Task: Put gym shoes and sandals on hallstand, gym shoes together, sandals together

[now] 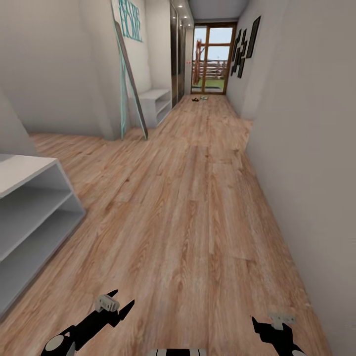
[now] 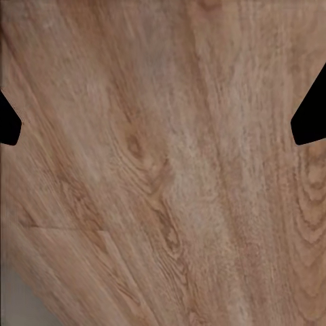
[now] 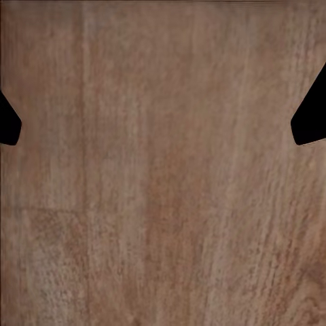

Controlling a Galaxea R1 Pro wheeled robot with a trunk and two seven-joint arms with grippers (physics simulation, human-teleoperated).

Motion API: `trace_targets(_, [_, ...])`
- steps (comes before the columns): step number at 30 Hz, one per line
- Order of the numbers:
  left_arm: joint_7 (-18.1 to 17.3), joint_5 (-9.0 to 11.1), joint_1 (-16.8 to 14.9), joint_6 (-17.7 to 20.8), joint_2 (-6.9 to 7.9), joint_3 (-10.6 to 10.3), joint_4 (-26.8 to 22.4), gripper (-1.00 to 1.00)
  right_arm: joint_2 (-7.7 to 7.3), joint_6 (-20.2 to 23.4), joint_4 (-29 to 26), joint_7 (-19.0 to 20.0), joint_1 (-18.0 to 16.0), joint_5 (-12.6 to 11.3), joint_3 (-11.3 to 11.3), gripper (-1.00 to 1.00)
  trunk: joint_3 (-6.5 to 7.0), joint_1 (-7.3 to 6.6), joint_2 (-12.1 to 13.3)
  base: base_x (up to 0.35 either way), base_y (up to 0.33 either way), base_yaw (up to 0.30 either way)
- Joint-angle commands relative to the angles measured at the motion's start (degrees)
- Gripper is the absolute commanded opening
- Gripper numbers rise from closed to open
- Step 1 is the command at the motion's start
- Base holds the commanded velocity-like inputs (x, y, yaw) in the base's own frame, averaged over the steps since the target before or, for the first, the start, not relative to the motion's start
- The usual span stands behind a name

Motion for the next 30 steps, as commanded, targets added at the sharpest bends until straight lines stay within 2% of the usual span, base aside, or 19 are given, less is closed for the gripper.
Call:
trace_targets(1, [-0.31,0.06,-0.02,-0.14,-0.01,0.15,0.03,1.00,-0.02,-0.19,0.08,0.49,-0.05,-0.16,-0.47,1.00,0.01,-0.01,-0.02,0.000,0.000,-0.262])
trace_targets(8, [-0.28,0.06,-0.02,-0.12,0.00,0.16,0.03,1.00,0.00,-0.19,0.08,0.49,-0.05,-0.16,-0.47,1.00,0.41,-0.01,-0.02,0.000,0.000,-0.258])
trace_targets(13, [-0.25,0.00,-0.02,-0.07,-0.07,0.09,0.01,1.00,0.03,-0.19,0.08,0.43,-0.05,-0.11,-0.41,1.00,1.79,-0.14,0.05,0.000,0.000,-0.217])
trace_targets(30, [-0.24,0.10,-0.02,-0.09,0.00,0.23,-0.05,1.00,0.35,-0.19,0.00,0.47,-0.05,0.01,-0.38,1.00,2.15,-0.17,0.06,0.000,0.000,-0.027])
